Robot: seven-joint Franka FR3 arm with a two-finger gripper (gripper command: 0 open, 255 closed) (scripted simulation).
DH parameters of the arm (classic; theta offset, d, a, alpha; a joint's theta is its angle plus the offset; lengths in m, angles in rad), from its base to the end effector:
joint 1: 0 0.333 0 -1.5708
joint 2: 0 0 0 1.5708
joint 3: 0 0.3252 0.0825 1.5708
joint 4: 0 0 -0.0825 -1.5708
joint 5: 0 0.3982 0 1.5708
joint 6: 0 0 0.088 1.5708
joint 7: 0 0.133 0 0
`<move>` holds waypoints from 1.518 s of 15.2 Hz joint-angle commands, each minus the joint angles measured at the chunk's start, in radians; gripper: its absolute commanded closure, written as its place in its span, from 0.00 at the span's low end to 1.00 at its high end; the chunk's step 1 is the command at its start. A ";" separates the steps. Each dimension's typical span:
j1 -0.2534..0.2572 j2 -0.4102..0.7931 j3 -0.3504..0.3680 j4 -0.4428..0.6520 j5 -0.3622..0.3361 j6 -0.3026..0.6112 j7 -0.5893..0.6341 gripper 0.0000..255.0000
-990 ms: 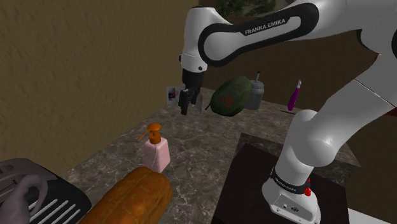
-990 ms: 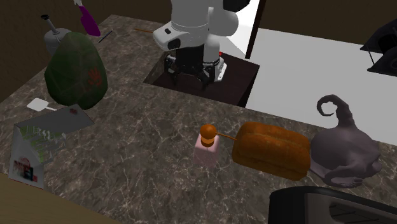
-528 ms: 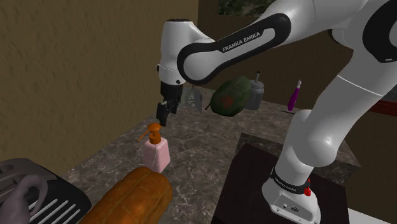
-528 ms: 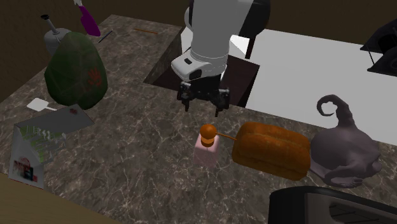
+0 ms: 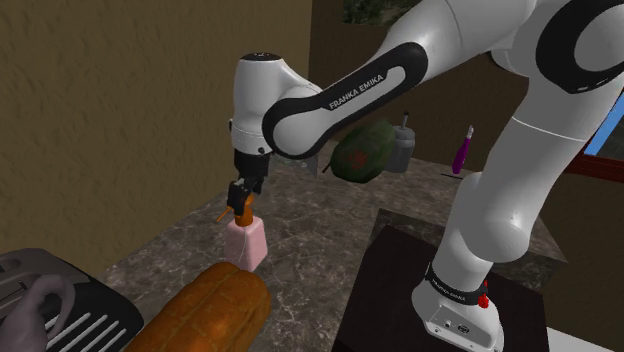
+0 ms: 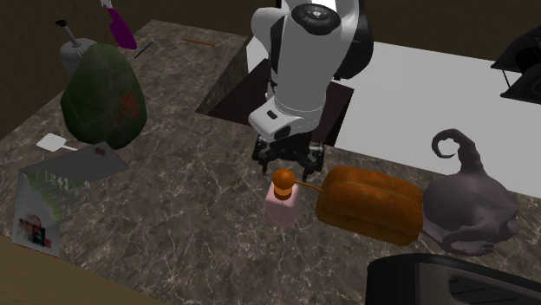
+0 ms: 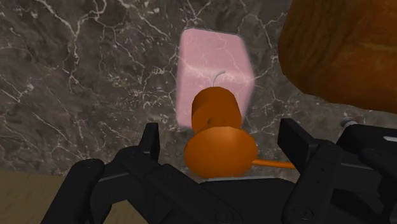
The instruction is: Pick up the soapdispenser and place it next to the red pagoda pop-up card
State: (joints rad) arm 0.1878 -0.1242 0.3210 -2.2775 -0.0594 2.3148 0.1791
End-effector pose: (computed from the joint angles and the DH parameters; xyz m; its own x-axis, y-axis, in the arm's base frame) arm 0.4618 0.2564 0.3954 0.9187 0.3588 0.1652 0.3538 -0.9334 0.0599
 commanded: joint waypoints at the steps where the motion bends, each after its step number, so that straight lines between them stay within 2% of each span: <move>1: -0.002 0.019 0.002 -0.007 -0.010 0.026 0.007 0.00; 10: -0.003 0.034 0.002 -0.013 -0.018 0.046 0.013 0.00; 11: -0.003 0.034 0.002 -0.013 -0.018 0.046 0.013 1.00; 20: -0.003 0.034 0.002 -0.013 -0.018 0.046 0.013 1.00; 23: -0.002 0.013 0.000 0.008 -0.006 0.006 0.002 1.00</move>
State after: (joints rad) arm 0.1859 -0.1043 0.3222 -2.2770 -0.0691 2.3338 0.1854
